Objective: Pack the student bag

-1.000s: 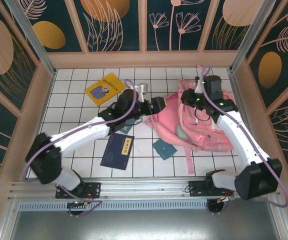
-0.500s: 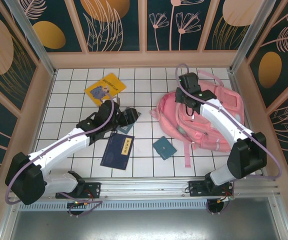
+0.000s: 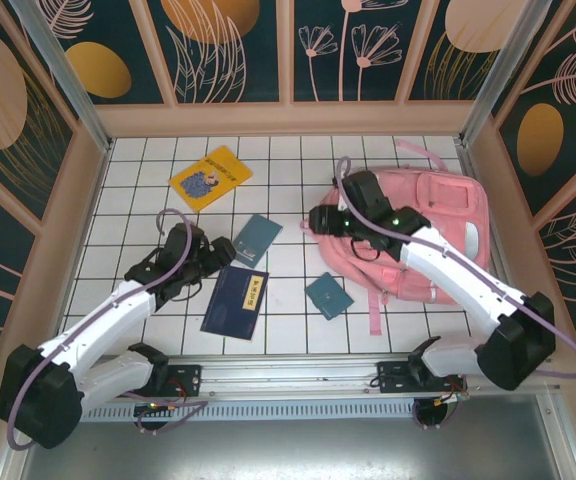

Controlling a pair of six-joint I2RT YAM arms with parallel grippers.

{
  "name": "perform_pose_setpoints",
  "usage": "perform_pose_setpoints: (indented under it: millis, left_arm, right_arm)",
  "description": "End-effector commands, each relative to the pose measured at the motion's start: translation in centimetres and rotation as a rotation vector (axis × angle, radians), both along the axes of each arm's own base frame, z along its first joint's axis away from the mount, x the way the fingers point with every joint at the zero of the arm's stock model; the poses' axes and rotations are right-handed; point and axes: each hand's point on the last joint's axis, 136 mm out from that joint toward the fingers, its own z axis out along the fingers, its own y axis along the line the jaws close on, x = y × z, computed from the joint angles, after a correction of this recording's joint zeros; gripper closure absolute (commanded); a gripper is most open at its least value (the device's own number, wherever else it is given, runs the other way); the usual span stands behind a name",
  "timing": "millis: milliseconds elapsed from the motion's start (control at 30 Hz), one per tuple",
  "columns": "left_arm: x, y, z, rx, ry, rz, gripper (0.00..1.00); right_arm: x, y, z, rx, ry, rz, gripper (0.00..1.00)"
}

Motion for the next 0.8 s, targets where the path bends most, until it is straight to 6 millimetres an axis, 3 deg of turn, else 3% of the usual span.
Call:
perform_pose_setpoints:
  millis: [0,67,200,367,633,767]
  left_arm:
    - [-0.7,-0.2,-1.7,-0.088,0.029,0.012,0.11]
    - [-1.0,-0.4,-2.7,-0.123,0.041,0.006,0.12]
    - [-1.6,-1.7,-3.1,-0.213,0.032,-0.044,0.12]
    - [-2.2,-2.8,-3.1,-0.279,0.029,-0.084,0.13]
    - [-3.1,-3.7,-3.8,-0.348,0.045,-0.118,0.13]
    - [-3.3,-3.7,-4.0,-0.357,0.053,-0.121,0.13]
  right_arm:
    - [-4.4,5.6,-3.3,0.234,0.261,0.154,0.38]
    - [-5.2,7.3,-5.8,0.231,0.335,0.173,0.38]
    - [-6.3,10.2,-8.6,0.215,0.42,0.22,0.38]
    - [-6.1,10.8,-12.3,0.149,0.496,0.2,0.4]
    - [-5.7,12.1,-14.4,0.166,0.557,0.213,0.43]
    - [-5.3,12.4,-14.0,0.224,0.572,0.213,0.5]
